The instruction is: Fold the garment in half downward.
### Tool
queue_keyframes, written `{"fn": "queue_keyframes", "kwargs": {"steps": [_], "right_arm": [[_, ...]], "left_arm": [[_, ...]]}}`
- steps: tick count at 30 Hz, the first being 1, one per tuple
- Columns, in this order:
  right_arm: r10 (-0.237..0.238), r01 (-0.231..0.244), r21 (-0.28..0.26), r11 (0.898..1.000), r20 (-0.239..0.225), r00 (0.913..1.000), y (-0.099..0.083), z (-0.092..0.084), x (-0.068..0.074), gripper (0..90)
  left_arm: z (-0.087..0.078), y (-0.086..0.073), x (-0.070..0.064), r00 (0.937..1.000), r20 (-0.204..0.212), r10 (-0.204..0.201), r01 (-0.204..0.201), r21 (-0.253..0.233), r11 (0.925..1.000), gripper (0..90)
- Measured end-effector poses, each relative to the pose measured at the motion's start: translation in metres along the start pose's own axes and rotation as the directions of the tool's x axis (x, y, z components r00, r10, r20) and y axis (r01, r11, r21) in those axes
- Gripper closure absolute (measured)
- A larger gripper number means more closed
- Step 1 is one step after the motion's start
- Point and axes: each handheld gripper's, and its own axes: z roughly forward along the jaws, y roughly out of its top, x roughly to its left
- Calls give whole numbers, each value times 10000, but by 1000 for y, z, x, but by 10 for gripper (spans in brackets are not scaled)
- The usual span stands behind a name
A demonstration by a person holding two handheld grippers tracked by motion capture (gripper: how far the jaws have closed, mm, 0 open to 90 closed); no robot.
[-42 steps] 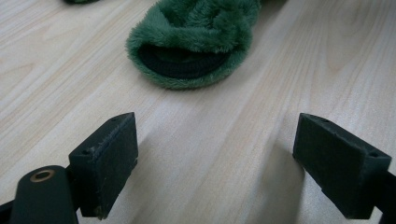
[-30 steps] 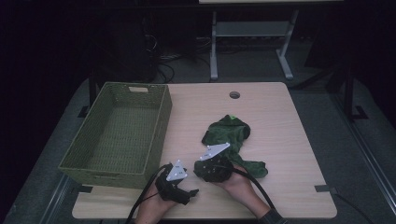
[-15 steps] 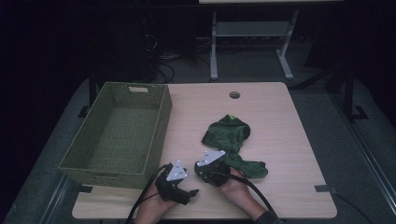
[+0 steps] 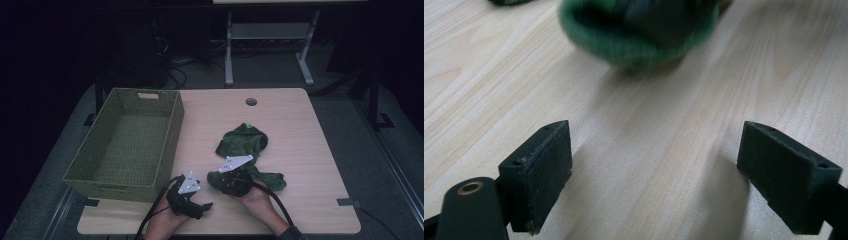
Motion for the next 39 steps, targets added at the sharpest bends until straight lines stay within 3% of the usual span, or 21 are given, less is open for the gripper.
{"fn": "queue_keyframes", "kwargs": {"steps": [3, 12, 17, 27, 33, 39], "right_arm": [[341, -350, -537, 9979, -179, 9993, 1, -15, -9, 859], [720, -720, -1038, 9920, -38, 9974, -5, -42, -19, 857], [1001, -957, -1262, 9874, 290, 9946, -14, -62, -30, 855], [1621, -1497, -1298, 9802, 911, 9826, -36, -82, -50, 818], [1651, -1472, -1449, 9784, 1199, 9790, -40, -95, -54, 784], [1347, -1076, -1771, 9783, 1489, 9796, -29, -105, -53, 897]], "left_arm": [[0, 0, 0, 10000, 9, 25, -25, 32, 10000, 136], [0, 0, 0, 10000, 19, 13, -13, 61, 10000, 138], [0, 0, 0, 10000, 7, -2, 2, 39, 10000, 138], [0, 0, 0, 10000, 13, -79, 79, 37, 10000, 139], [0, 0, 0, 10000, 8, -82, 82, 30, 10000, 139], [1, 1, 0, 10000, -20, -61, 61, 9, 10000, 138]]}}
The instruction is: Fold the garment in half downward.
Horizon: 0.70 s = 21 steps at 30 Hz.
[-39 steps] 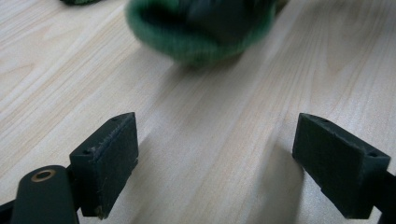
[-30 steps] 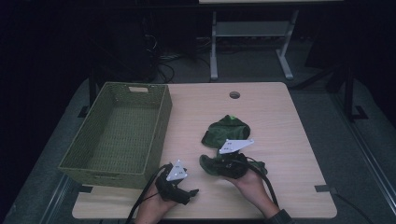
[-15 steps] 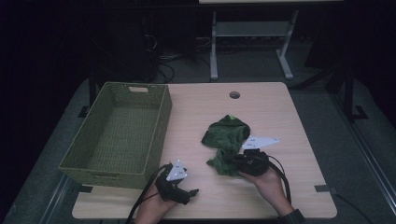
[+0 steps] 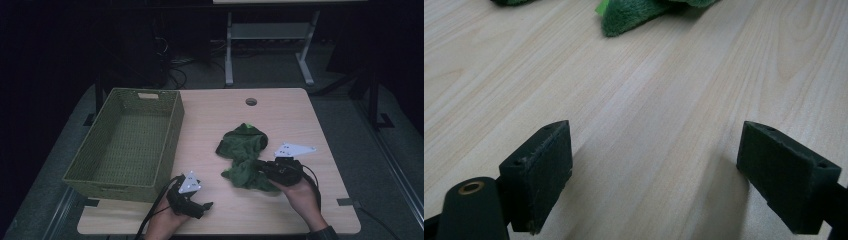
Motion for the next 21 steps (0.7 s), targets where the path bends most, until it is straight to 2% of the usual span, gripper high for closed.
{"fn": "queue_keyframes", "kwargs": {"steps": [3, 4, 5, 6, 8, 10, 11, 12, 13, 17, 18, 21], "right_arm": [[-157, 157, 25, 9999, 65, 9999, 1, 4, 0, 898], [-125, 123, 223, 9997, 88, 9999, -2, 11, -2, 898], [-125, 123, 223, 9997, 88, 9999, -2, 11, -2, 898], [-49, 44, 522, 9986, 89, 9999, -5, 18, -3, 898], [-141, 127, 643, 9978, 216, 9997, -7, 22, -4, 898], [-53, -15, 1254, 9921, 535, 9986, -14, 33, -8, 898], [-53, -15, 1254, 9921, 535, 9986, -14, 33, -8, 898], [-105, -16, 1710, 9853, 693, 9975, -20, 39, -11, 898], [-84, -53, 1855, 9826, 726, 9973, -21, 41, -11, 898], [20, -190, 2105, 9774, 807, 9967, -24, 45, -12, 898], [31, -240, 2415, 9701, 866, 9962, -28, 50, -14, 898], [172, -352, 2407, 9700, 763, 9969, -30, 52, -16, 897]], "left_arm": [[0, 0, 0, 10000, -16, 30, -30, 1, 10000, 138], [0, 0, 0, 10000, -14, 17, -17, 5, 10000, 139], [0, 0, 0, 10000, -14, 17, -17, 5, 10000, 138], [0, 0, 0, 10000, -16, 28, -28, 22, 10000, 138], [0, 0, 1, 10000, -16, 65, -65, 44, 10000, 138], [0, 1, 1, 10000, -14, 67, -66, 54, 10000, 138], [0, 1, 1, 10000, -10, 65, -65, 51, 10000, 138], [0, 1, 1, 10000, -7, 70, -70, 57, 10000, 138], [0, 1, 1, 10000, -5, 70, -70, 57, 10000, 138], [0, 1, 1, 10000, 9, 39, -39, 60, 10000, 137], [0, 1, 1, 10000, 6, 24, -24, 57, 10000, 137], [0, 1, 1, 10000, 5, 24, -24, 60, 10000, 137]]}}
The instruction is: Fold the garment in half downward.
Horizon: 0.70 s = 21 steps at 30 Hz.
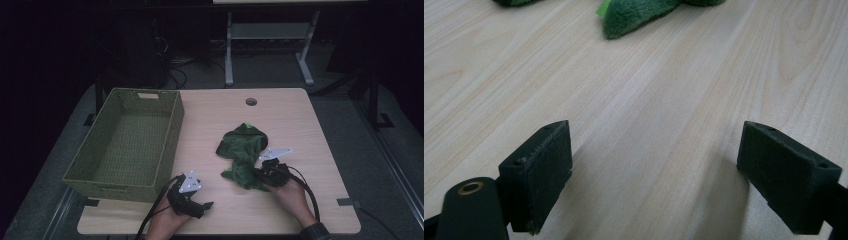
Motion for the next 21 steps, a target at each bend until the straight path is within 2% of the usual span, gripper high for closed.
{"fn": "queue_keyframes", "kwargs": {"steps": [2, 4, 6, 7, 8, 9, 14, 21], "right_arm": [[-82, 83, -174, 9998, 67, 9999, 1, -4, 0, 891], [-66, 68, -628, 9980, 36, 10000, 1, -14, -2, 869], [-69, 68, -728, 9973, -10, 10000, 2, -19, -3, 861], [-157, 156, -941, 9954, -3, 9999, 2, -28, -5, 861], [-157, 156, -941, 9954, -3, 9999, 2, -28, -5, 861], [-142, 141, -1135, 9934, -3, 9999, 0, -35, -8, 849], [-135, 149, -1019, 9947, 147, 9998, -5, -46, -15, 807], [7, 29, -1230, 9924, 292, 9996, -21, -60, -25, 783]], "left_arm": [[0, 0, 0, 10000, -13, -6, 6, 10, 10000, 133], [0, 0, 0, 10000, -8, -23, 23, 11, 10000, 131], [0, 0, 0, 10000, -29, 20, -19, 15, 10000, 131], [0, 0, 0, 10000, -26, 15, -15, 15, 10000, 131], [0, 0, 0, 10000, -26, 15, -15, 15, 10000, 131], [0, 0, 0, 10000, -28, 15, -15, 14, 10000, 131], [0, 0, 0, 10000, -28, -25, 25, 8, 10000, 132], [0, 0, 0, 10000, -21, -44, 44, -23, 10000, 137]]}}
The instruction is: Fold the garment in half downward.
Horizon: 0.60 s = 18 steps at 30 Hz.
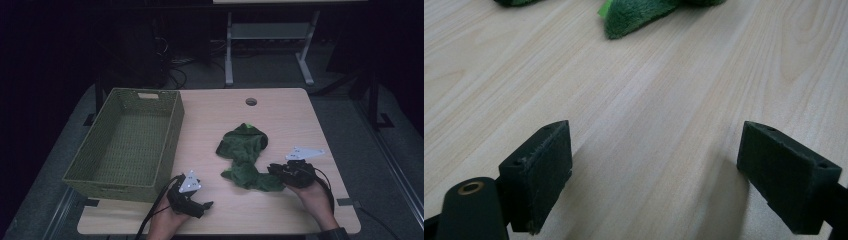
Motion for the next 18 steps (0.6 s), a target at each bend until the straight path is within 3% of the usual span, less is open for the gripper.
{"fn": "queue_keyframes", "kwargs": {"steps": [11, 18], "right_arm": [[508, -504, -142, 9986, 292, 9983, -33, -35, -19, 760], [656, -662, 272, 9974, 224, 9976, -62, -44, -22, 725]], "left_arm": [[0, 0, 0, 10000, -8, 1, -1, 9, 10000, 139], [0, 0, 0, 10000, -13, -4, 4, 13, 10000, 139]]}}
